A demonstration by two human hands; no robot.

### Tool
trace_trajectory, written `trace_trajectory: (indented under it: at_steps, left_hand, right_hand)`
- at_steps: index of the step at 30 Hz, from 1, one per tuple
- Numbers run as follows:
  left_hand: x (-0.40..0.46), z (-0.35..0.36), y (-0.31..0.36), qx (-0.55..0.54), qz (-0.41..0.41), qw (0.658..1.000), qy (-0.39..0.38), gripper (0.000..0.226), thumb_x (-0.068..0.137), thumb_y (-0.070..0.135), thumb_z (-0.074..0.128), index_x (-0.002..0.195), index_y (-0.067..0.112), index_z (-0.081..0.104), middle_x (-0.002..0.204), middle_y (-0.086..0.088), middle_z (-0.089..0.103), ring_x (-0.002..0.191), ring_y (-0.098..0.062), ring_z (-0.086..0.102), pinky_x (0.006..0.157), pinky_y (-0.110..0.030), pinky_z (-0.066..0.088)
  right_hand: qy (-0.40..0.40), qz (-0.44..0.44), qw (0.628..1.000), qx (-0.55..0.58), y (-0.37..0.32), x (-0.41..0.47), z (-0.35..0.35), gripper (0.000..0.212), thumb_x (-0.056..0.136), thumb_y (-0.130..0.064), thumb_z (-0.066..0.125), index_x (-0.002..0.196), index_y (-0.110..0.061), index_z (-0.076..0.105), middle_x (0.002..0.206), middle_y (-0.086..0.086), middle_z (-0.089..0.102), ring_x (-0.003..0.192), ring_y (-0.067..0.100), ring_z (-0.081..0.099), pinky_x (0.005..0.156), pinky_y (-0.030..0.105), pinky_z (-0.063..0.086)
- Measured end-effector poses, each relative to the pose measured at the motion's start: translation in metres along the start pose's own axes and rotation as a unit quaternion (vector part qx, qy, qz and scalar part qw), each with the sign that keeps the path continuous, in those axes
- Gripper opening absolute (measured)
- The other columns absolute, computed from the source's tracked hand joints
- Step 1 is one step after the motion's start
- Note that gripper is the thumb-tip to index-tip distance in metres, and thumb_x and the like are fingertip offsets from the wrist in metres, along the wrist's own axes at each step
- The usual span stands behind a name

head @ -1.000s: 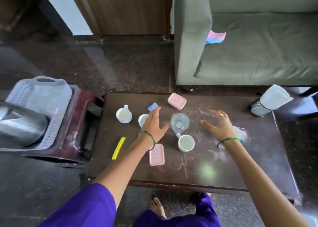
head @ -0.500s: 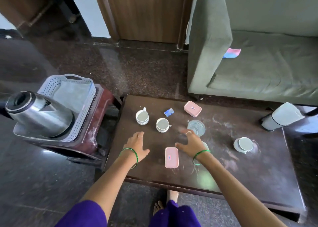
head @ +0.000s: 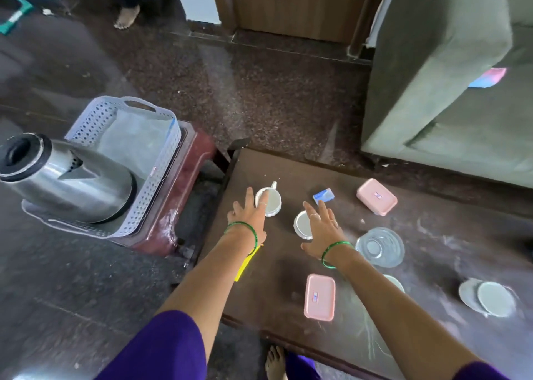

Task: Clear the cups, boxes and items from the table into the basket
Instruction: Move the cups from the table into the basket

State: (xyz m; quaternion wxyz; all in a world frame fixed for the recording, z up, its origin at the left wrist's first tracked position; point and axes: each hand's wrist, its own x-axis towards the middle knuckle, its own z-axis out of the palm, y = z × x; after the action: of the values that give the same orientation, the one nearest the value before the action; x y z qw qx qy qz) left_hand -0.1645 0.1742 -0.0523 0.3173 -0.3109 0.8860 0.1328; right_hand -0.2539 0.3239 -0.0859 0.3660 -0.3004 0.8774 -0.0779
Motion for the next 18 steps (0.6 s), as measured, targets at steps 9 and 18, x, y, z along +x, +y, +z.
trace_trajectory:
  at_steps: [9,18]
  left_hand:
    - [0.056,0.004,0.021,-0.018,0.023,0.999,-0.037,0.110,0.083,-0.003,0.066,0.149,0.049,-0.005,0.158,0.003,-0.027,0.145,-0.043,0.008,0.112,-0.053,0.027]
    - [0.066,0.017,0.023,-0.003,0.017,1.000,-0.024,0.088,0.078,-0.010,0.061,0.145,0.037,0.028,0.155,0.000,0.001,0.121,-0.033,0.034,0.091,-0.037,0.047]
  right_hand:
    - [-0.059,-0.002,0.998,-0.029,0.011,0.034,0.020,0.089,0.087,-0.015,0.061,0.149,-0.030,-0.001,0.158,0.008,-0.011,0.145,0.037,0.008,0.115,0.042,0.025]
    - [-0.041,-0.016,0.999,-0.023,0.023,0.040,0.017,0.081,0.085,-0.003,0.056,0.147,-0.034,0.014,0.149,0.003,0.019,0.129,0.033,0.040,0.100,0.042,0.045]
